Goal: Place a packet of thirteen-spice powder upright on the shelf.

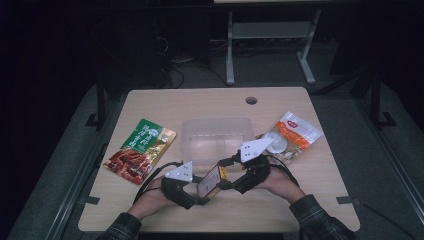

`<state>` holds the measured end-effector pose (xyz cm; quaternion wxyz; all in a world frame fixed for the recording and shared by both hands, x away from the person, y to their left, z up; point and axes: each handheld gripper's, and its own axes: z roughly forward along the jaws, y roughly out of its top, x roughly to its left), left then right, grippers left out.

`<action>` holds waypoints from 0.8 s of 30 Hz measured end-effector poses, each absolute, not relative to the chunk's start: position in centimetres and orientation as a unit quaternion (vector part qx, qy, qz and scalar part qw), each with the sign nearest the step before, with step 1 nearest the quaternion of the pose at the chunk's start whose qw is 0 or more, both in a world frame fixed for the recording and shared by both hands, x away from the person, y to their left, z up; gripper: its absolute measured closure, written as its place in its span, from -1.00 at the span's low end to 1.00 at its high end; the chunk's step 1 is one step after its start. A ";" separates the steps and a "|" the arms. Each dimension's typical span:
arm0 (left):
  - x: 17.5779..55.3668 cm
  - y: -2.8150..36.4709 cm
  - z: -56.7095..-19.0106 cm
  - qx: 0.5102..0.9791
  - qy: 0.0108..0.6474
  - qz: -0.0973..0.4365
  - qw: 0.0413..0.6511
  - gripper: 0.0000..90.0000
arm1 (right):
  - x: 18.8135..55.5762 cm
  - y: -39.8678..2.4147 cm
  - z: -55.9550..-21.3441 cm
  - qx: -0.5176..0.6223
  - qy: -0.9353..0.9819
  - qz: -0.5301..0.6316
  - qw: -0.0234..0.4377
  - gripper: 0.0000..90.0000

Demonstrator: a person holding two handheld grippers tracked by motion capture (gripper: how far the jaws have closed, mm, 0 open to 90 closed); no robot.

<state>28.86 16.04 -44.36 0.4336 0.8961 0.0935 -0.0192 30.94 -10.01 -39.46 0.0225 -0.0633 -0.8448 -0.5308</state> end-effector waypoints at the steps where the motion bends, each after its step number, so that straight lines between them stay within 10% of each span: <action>1: 28.9 15.9 -44.3 0.897 0.092 -0.017 0.431 -0.30 | 30.9 -9.9 -39.4 -0.064 -0.843 -0.534 0.021 -0.39; 24: 28.8 14.5 -44.4 0.883 0.067 -0.034 0.462 -0.30 | 29.8 -8.4 -38.5 -0.047 -0.817 -0.574 0.017 -0.36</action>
